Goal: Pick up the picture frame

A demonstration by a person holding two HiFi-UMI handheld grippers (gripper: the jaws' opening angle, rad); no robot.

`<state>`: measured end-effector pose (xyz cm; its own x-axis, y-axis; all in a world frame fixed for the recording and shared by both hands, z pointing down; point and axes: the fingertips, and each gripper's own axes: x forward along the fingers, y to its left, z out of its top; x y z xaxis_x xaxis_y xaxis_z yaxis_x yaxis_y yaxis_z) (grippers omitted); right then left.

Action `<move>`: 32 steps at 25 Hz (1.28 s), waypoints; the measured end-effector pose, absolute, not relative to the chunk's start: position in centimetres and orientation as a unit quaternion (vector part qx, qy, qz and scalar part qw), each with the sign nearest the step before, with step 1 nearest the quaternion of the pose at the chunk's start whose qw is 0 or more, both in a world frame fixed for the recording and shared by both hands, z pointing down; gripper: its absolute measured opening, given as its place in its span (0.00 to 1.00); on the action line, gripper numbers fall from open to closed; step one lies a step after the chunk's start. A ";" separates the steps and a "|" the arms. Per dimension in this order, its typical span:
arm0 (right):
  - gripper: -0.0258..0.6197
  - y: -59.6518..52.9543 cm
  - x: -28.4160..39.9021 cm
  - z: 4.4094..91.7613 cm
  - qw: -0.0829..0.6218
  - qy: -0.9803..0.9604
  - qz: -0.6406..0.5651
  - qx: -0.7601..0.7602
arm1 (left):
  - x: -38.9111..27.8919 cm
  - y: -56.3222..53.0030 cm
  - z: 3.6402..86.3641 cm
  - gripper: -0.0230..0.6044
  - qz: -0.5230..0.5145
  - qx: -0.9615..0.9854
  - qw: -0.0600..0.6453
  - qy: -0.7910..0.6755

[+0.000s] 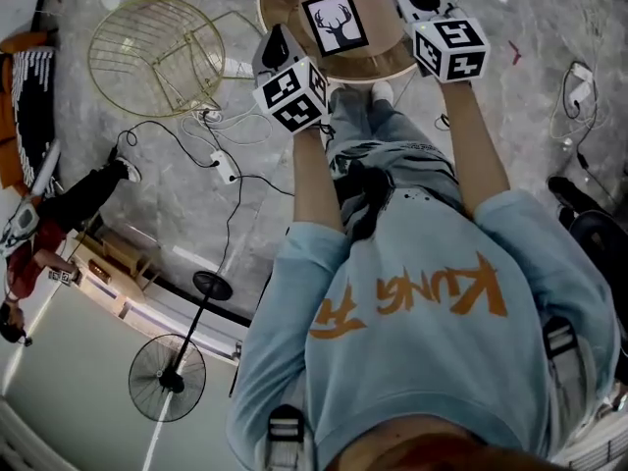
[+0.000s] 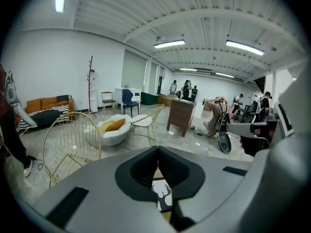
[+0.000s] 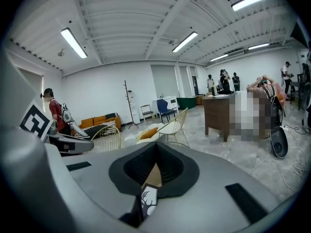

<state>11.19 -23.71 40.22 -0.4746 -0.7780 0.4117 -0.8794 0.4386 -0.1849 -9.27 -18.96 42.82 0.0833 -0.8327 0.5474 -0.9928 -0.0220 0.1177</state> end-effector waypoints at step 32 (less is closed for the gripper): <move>0.04 -18.4 10.7 61.6 0.235 -0.777 0.327 0.484 | -5.0 -17.2 65.5 0.07 0.238 0.710 0.418 -0.514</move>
